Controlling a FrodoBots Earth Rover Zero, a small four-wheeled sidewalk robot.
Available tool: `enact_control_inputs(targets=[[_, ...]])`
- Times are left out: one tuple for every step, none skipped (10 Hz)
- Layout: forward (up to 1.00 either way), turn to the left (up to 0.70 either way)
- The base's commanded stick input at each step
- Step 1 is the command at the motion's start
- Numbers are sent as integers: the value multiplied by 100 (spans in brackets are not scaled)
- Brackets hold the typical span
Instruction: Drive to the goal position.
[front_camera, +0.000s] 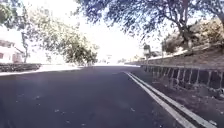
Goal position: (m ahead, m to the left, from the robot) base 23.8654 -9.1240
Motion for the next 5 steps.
enact_control_inputs(targets=[[100, 0], [100, 0], [100, 0], [100, 0], [100, 0]])
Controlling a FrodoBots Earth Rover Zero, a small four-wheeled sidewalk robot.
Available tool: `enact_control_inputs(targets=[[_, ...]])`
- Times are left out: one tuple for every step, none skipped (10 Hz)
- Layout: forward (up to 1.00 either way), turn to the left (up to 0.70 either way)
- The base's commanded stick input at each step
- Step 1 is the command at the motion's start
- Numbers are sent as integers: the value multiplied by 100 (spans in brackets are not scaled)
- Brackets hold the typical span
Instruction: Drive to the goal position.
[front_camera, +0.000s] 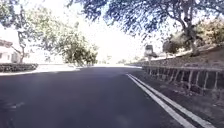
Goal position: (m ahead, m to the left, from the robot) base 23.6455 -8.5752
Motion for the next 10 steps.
enact_control_inputs(targets=[[100, 0], [100, -27], [100, -27], [100, -27], [100, 0], [100, 0], [100, 0], [100, 0], [100, 0], [100, 0]])
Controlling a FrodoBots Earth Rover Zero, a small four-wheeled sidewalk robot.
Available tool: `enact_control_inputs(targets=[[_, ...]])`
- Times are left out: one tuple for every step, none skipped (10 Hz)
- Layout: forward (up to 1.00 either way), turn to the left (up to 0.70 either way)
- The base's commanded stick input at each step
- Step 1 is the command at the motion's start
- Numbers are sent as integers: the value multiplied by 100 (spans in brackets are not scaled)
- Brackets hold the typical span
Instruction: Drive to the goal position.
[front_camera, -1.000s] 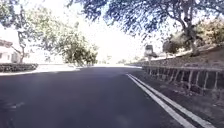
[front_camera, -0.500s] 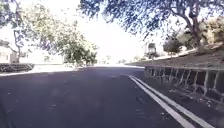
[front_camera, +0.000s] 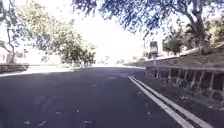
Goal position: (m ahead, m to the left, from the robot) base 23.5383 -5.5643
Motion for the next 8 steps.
enact_control_inputs(targets=[[100, 0], [100, 0], [100, 0], [100, 0], [100, 0], [100, 0], [100, 0], [100, 0]])
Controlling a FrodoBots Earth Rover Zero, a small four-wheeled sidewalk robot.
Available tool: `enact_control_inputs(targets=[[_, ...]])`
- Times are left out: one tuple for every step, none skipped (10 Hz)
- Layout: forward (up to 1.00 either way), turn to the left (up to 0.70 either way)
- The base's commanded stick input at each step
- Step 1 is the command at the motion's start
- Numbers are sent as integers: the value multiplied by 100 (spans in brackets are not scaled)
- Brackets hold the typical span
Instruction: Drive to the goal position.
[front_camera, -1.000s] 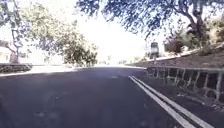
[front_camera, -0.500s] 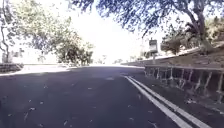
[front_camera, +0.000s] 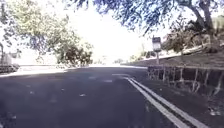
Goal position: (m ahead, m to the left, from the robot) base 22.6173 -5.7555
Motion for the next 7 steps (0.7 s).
enact_control_inputs(targets=[[100, 0], [100, 0], [100, 0], [100, 0], [100, 0], [100, 0], [100, 0]])
